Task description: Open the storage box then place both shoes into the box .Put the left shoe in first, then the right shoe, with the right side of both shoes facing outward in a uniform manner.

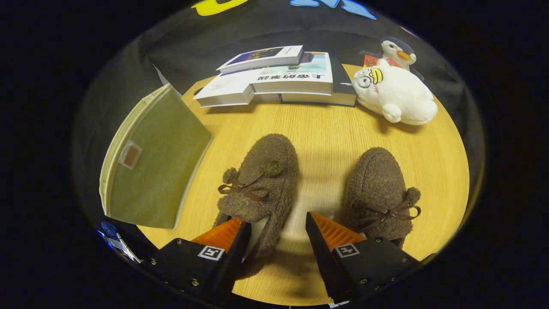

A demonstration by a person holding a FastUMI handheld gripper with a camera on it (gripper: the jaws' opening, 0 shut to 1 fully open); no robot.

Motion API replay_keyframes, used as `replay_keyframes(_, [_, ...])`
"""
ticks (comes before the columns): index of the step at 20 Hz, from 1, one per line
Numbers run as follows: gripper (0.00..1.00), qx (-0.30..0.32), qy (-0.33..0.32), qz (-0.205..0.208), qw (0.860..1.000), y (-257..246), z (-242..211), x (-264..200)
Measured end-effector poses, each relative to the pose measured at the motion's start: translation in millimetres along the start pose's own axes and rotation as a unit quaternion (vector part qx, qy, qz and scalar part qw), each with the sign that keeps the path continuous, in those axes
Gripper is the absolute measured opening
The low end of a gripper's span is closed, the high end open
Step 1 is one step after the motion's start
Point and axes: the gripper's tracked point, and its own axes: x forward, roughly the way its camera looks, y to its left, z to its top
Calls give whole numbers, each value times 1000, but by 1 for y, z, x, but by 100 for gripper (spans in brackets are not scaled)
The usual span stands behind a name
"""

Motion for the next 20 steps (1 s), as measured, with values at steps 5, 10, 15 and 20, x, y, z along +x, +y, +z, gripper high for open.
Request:
replay_keyframes(5, [25,39,6,-20,999,4,10,15])
replay_keyframes(10, [2,20,11,-10,1000,18,22,-6])
replay_keyframes(15, [2,29,1,27,999,52,57,-57])
replay_keyframes(20, [2,30,-8,53,998,95,99,-97])
